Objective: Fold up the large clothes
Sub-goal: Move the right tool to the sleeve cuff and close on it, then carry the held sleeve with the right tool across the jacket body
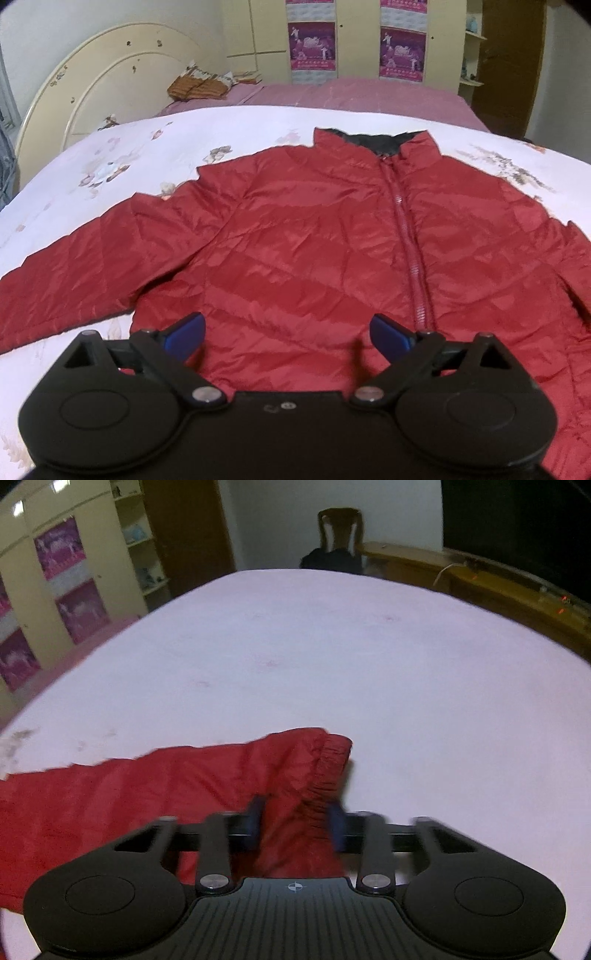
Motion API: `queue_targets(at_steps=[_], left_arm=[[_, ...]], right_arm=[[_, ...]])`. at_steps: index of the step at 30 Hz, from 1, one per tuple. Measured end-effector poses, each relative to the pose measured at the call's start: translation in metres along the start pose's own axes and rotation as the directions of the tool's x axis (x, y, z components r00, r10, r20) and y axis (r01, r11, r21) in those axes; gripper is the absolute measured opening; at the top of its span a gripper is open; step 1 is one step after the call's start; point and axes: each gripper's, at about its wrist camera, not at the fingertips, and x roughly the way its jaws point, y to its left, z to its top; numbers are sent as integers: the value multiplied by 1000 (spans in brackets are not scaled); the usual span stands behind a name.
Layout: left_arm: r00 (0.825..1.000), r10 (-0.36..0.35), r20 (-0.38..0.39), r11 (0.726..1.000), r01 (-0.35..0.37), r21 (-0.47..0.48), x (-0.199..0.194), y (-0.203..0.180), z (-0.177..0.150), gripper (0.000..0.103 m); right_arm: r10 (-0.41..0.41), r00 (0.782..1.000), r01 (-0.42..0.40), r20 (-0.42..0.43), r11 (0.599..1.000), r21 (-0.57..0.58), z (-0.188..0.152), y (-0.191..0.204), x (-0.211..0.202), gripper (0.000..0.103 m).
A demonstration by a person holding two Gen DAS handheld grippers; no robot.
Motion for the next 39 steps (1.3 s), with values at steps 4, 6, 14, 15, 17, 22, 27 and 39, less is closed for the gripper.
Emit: queue_targets(at_steps=[4, 6, 14, 15, 17, 22, 27, 39], left_arm=[[999, -32, 8, 999, 33, -13, -5, 2, 3, 93], [999, -43, 10, 999, 43, -21, -8, 6, 4, 93], [997, -48, 64, 998, 50, -27, -22, 32, 7, 94], [996, -48, 71, 998, 50, -25, -23, 37, 8, 94], [996, -45, 81, 999, 47, -18, -25, 47, 8, 94], [995, -45, 90, 998, 48, -31, -26, 78, 10, 94], [996, -37, 82, 997, 42, -63, -21, 106, 11, 94], [996, -73, 52, 992, 78, -101, -3, 130, 17, 97]], right_arm=[[71, 997, -70, 40, 997, -27, 10, 24, -15, 18], [121, 991, -118, 63, 992, -54, 18, 45, -22, 18], [370, 928, -341, 47, 894, -290, 11, 178, -59, 18], [398, 917, -370, 29, 874, -315, 6, 198, -62, 18], [441, 898, -413, -1, 840, -351, -9, 230, -68, 18], [531, 841, -518, -99, 740, -430, -48, 321, -78, 18], [573, 790, -600, -217, 654, -460, -96, 396, -74, 18], [542, 721, -693, -432, 574, -436, -164, 481, -38, 32]])
